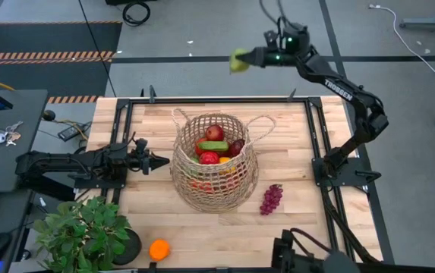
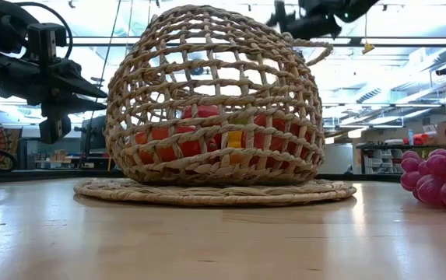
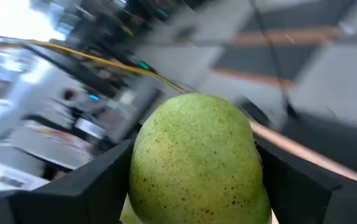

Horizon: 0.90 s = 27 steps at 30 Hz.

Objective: Build produce basket
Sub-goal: Put the green pear into the basket

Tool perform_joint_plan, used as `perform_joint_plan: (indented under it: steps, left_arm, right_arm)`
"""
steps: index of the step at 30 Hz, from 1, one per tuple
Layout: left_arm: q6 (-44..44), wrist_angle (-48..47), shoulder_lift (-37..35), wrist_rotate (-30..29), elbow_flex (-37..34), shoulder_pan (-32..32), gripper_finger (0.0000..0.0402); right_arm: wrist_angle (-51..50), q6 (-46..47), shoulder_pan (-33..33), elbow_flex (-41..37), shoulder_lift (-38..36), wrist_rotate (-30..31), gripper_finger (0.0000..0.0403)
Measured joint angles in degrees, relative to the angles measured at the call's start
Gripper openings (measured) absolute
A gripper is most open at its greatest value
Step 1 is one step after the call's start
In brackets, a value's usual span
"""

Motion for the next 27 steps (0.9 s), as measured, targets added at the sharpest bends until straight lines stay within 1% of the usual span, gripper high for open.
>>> perform_joint_plan:
  steps: [7, 13, 19, 24, 27]
  left_arm:
    - [0.0, 0.0, 0.0, 0.0, 0.0, 0.0, 0.0086]
    - [0.0, 0.0, 0.0, 0.0, 0.0, 0.0, 0.0091]
    - [0.0, 0.0, 0.0, 0.0, 0.0, 0.0, 0.0091]
    - [0.0, 0.0, 0.0, 0.0, 0.0, 0.0, 0.0091]
    - [0.0, 0.0, 0.0, 0.0, 0.0, 0.0, 0.0088]
  right_arm:
    - [14.9, 7.1, 3.1, 4.2, -0.1, -0.4, 0.0319]
    - [24.6, 14.1, 5.3, 4.9, -0.1, -0.2, 0.0319]
    - [32.1, 18.1, 7.0, 4.9, -0.1, 4.4, 0.0319]
    - [34.7, 19.8, 8.3, 4.9, -0.1, 6.7, 0.0319]
    - [36.4, 21.4, 8.9, 4.9, -0.1, 9.8, 0.0319]
